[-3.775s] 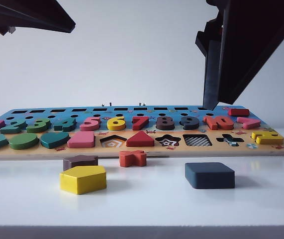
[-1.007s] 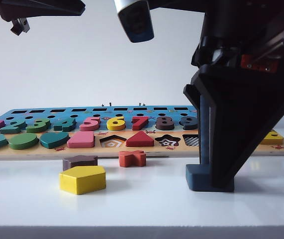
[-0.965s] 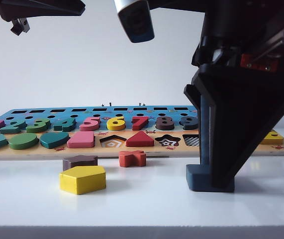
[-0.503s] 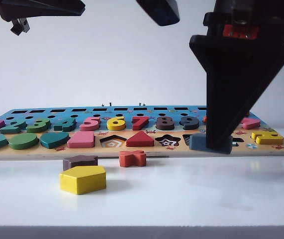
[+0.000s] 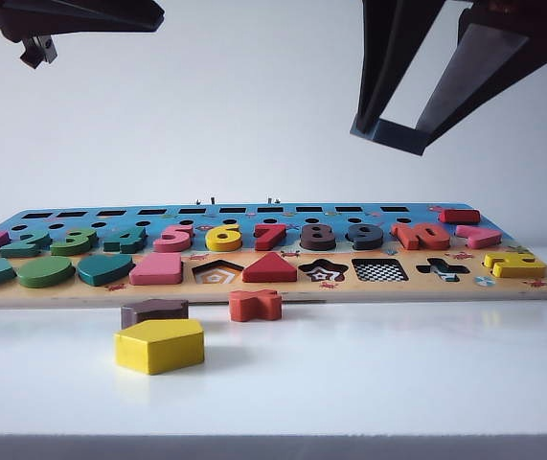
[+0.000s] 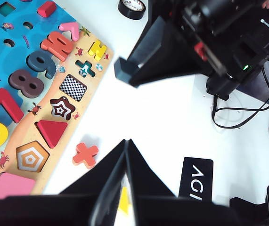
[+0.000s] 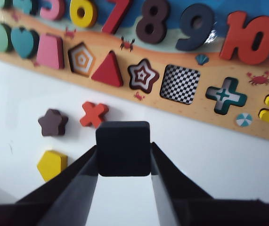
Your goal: Insert the cube into the slot.
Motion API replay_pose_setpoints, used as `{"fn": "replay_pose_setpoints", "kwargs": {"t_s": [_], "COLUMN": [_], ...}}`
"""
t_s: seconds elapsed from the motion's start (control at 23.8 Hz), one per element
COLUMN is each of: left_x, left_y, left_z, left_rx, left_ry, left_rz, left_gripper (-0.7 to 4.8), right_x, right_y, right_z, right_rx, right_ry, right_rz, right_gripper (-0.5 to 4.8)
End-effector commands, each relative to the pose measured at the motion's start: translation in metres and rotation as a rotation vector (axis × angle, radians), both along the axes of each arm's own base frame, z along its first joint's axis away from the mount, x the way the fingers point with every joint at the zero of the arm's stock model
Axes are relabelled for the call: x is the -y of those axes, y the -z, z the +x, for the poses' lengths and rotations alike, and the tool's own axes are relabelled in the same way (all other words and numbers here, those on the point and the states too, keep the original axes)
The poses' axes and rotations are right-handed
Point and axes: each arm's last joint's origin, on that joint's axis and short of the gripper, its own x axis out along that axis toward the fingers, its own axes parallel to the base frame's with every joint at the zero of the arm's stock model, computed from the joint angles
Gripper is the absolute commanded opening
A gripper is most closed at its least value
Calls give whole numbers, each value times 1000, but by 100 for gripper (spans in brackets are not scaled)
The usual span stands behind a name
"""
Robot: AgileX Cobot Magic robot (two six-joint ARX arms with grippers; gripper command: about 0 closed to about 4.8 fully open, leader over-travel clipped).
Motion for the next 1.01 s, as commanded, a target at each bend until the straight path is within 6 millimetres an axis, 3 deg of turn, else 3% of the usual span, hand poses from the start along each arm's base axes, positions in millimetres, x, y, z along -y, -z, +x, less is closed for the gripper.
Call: {"fn": "replay_pose_setpoints", "kwargs": {"t_s": [0.04, 0.29, 0.42, 0.71, 0.8, 1.01], "left_x": [0, 0, 0, 0, 0, 0], "left_y": [-2, -1, -1, -1, -2, -2], "left_z": [1, 1, 1, 2, 2, 3], "left_rx": [19, 24, 24, 31, 38, 49], "left_ry": [2, -9, -11, -17, -26, -41], "left_rz": [-5, 4, 5, 8, 13, 21], "left_gripper": [17, 17, 17, 17, 17, 17], "right_x": [1, -1, -4, -8, -7, -4], "right_y": [-5, -2, 1, 7, 6, 6], "right_z": [2, 7, 10, 16, 17, 22], "right_rx": [32, 89, 132, 285, 388, 500], "right_ry": [116, 174, 87, -312, -566, -841], "right_rz": [45, 2, -58, -324, -485, -672], "right_gripper": [61, 51, 35, 4, -5, -6]}}
